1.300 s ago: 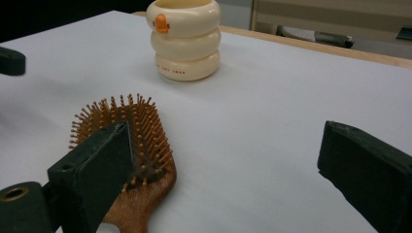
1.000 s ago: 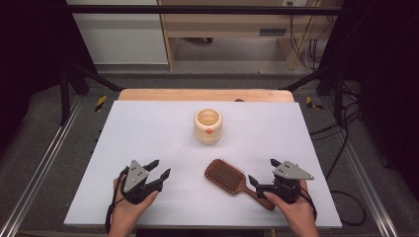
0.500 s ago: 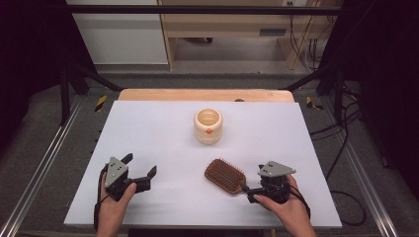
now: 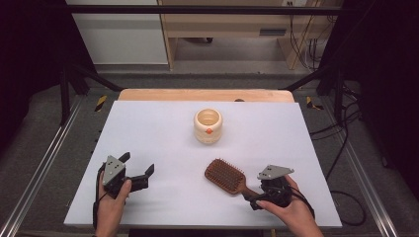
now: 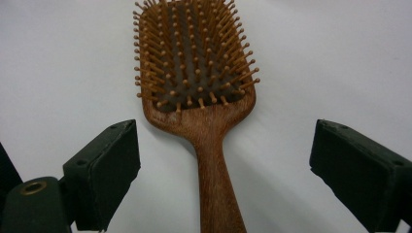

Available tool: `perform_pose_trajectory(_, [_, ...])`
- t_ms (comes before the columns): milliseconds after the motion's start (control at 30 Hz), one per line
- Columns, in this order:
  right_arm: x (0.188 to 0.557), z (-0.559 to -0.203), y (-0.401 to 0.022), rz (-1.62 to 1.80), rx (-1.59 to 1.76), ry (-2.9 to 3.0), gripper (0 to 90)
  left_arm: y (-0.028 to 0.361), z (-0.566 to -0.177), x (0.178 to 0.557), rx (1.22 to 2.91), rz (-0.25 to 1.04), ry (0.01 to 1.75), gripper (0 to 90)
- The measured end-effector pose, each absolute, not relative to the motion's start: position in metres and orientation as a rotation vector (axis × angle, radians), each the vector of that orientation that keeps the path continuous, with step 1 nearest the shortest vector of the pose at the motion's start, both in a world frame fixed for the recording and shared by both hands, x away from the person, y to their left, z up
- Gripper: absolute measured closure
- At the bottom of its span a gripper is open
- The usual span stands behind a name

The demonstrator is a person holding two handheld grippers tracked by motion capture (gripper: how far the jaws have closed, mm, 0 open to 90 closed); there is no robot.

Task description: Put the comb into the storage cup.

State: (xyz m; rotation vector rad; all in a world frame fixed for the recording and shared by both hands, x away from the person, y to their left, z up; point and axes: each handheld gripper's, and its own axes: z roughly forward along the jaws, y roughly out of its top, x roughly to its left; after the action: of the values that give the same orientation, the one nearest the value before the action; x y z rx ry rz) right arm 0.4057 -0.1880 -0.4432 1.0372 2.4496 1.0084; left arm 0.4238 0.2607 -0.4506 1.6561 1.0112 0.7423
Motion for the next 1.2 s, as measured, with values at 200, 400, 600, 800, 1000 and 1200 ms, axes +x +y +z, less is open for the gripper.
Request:
perform_pose_trajectory(200, [0.407,-0.446,-0.184,0.958,1.031,2.495,11.4,0.26,-0.451,0.425,1.664,0.744,1.004,3.1])
perform_pose_trajectory(400, [0.407,-0.448,-0.18,0.928,1.02,2.519,11.3,0.259,-0.451,0.424,1.665,0.74,1.003,3.1])
perform_pose_trajectory(600, [0.409,-0.45,-0.175,0.9,1.008,2.551,12.2,0.258,-0.451,0.425,1.673,0.739,0.995,3.1])
perform_pose_trajectory(800, [0.412,-0.452,-0.172,0.855,1.006,2.574,13.6,0.258,-0.451,0.425,1.674,0.739,0.992,3.1])
perform_pose_trajectory(1000, [0.414,-0.454,-0.17,0.824,1.006,2.596,17.1,0.258,-0.451,0.425,1.677,0.738,0.989,3.1])
perform_pose_trajectory(1200, [0.415,-0.453,-0.167,0.813,1.013,2.607,24.2,0.257,-0.451,0.425,1.684,0.736,0.985,3.1])
